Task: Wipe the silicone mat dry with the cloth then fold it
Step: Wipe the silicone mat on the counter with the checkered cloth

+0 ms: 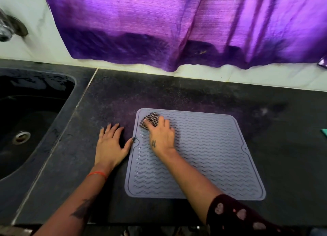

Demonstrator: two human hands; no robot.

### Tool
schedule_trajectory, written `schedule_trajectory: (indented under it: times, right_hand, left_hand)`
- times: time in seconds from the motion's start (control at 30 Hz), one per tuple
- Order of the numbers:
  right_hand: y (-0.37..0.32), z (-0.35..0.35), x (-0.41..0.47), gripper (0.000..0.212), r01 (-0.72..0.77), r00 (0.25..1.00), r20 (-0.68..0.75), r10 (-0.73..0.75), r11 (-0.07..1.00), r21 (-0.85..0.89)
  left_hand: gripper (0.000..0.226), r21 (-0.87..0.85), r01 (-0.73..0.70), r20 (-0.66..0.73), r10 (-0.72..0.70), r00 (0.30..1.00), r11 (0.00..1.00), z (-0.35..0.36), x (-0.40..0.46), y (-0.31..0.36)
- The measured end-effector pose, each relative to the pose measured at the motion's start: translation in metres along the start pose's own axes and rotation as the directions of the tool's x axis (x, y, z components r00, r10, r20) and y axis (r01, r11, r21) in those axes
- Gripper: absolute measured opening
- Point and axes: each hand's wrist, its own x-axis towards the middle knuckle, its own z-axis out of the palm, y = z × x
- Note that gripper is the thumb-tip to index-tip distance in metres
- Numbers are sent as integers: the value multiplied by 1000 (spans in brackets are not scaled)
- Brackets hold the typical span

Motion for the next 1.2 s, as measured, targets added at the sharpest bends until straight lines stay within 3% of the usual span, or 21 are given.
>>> schedule_trajectory:
  times: [0.37,0.57,0.77,0.97,1.07,1.13,1.17,1.2]
  right_hand:
    - [115,-12,-16,48,-372,928,-55,369,925,-70]
    - [178,-18,-34,49,-478,879,-58,474,874,-92]
    - [224,-21,-56,47,-571,818,-162,552,812,-117]
    - [244,-29,-62,45,-649,759,-116,641,758,-62]
    - [234,-41,-59,38,-716,614,-120,780,615,331]
    - [215,-44,-57,35,-554,557,-79,827,441,706]
    - [202,-46,-56,34,-396,569,16,822,257,881]
    - [185,-49,-55,32,-249,614,183,768,-31,968]
  left_hand:
    - [79,15,-9,2,9,1000,1000,1,0,0]
    - [81,21,-11,0,11,1000,1000,0,0,0]
    - [81,21,-10,1,10,1000,1000,1,0,0]
    - [79,13,-9,2,9,1000,1000,1,-1,1]
    - [80,5,-7,-4,7,1000,1000,0,0,1]
    - [81,4,-9,-7,9,1000,1000,0,0,2]
    - [82,6,-10,-6,10,1000,1000,0,0,2]
    - [82,8,-10,-4,10,1000,1000,0,0,2]
